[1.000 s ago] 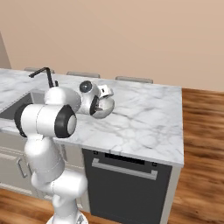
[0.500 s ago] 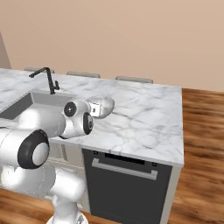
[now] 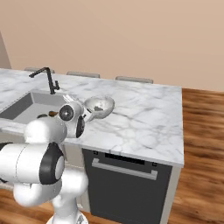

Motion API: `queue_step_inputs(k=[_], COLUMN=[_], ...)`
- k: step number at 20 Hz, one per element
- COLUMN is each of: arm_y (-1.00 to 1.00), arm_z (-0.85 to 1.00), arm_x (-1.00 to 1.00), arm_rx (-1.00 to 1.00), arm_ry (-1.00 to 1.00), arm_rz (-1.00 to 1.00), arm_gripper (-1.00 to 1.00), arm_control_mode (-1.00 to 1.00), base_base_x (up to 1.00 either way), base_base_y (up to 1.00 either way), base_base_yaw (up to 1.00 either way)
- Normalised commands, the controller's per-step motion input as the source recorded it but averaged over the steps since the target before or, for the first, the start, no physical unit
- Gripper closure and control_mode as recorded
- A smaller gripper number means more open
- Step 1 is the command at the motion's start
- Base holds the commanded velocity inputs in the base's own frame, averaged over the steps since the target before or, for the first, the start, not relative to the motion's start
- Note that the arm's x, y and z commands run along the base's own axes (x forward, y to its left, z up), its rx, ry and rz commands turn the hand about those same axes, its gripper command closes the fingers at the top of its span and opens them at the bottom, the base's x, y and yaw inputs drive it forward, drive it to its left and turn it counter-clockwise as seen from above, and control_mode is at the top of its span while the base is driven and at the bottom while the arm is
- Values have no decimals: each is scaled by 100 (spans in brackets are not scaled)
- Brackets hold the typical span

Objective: Pick the eggplants from the cabinet and place them in one bowl. Pick the pear from the sink and place it in the other bowl.

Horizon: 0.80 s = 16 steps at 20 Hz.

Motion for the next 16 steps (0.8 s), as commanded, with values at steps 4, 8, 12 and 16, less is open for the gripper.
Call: queue_step_inputs(k=[4,8,12,16], arm_y=[-4,0,2,3], arm_z=[57,12,0,1], arm_x=[-17,-18,0,0], arm_rx=[52,28,6,-7], arm_ry=[11,27,35,22], arm_rz=[0,0,0,0], arm_gripper=[-100,-100,-100,-100], arm_control_mode=[-100,-100,-100,-100], base_base_x=[0,0,0,0], base_base_y=[0,0,0,0], base_base_yaw=[0,0,0,0])
